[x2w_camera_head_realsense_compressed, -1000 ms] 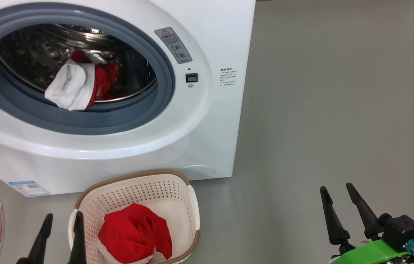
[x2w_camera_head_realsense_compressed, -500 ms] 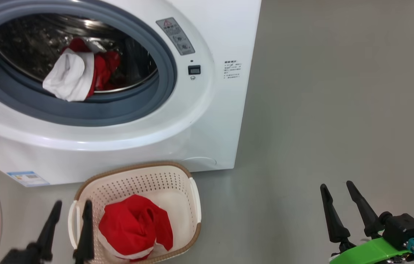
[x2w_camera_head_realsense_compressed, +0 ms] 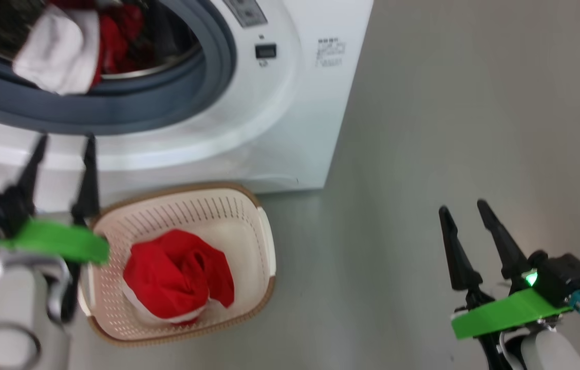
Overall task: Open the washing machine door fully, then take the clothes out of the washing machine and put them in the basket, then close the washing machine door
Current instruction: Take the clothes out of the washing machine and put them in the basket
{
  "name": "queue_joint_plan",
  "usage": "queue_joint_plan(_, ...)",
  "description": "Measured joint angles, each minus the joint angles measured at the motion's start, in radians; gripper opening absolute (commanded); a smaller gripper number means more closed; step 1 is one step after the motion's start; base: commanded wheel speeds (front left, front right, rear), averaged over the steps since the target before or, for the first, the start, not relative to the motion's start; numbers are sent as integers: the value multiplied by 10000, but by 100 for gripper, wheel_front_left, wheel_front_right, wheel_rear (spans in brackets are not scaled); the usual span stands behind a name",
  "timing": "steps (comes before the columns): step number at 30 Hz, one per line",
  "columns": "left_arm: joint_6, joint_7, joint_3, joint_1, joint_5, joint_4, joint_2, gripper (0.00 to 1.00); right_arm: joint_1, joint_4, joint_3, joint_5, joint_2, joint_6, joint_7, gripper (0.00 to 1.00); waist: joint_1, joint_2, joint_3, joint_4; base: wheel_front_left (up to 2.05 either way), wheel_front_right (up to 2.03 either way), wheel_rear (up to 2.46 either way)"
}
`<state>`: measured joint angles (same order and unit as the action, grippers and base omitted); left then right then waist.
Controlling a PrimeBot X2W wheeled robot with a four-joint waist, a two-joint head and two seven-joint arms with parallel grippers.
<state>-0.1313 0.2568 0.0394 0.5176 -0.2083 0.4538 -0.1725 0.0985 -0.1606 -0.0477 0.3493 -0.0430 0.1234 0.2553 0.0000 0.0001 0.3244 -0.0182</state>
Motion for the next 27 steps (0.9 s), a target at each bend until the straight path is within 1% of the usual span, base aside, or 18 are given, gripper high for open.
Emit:
queue_joint_plan(7,0,0,23,2652,163,2033,-470,100,606,130,-196,186,-15,0,0,100,0,0,1042,-288,0,0,0)
queue_joint_plan(14,0,2,25,4635,366,4029,-953,100,1029,196,-343,305,-21,0,0,100,0,0,1876,-685,0,0,0)
queue_joint_plan(17,10,0,-6,5482,610,4890,-1093,100,1180,249,-389,307,-33,0,0,100,0,0,2174,-839,0,0,0)
queue_joint_plan(21,127,0,-113,6377,777,5981,-1344,100,1353,290,-541,318,-38,0,0,100,0,0,2482,-1035,0,0,0)
queue_joint_plan(23,253,0,-157,6761,872,6470,-1469,100,1371,309,-621,337,-36,0,0,100,0,0,2599,-1131,0,0,0)
queue_joint_plan(27,424,0,-343,7378,1043,7124,-1716,100,1374,311,-692,522,-38,0,0,100,0,0,2762,-1317,0,0,0)
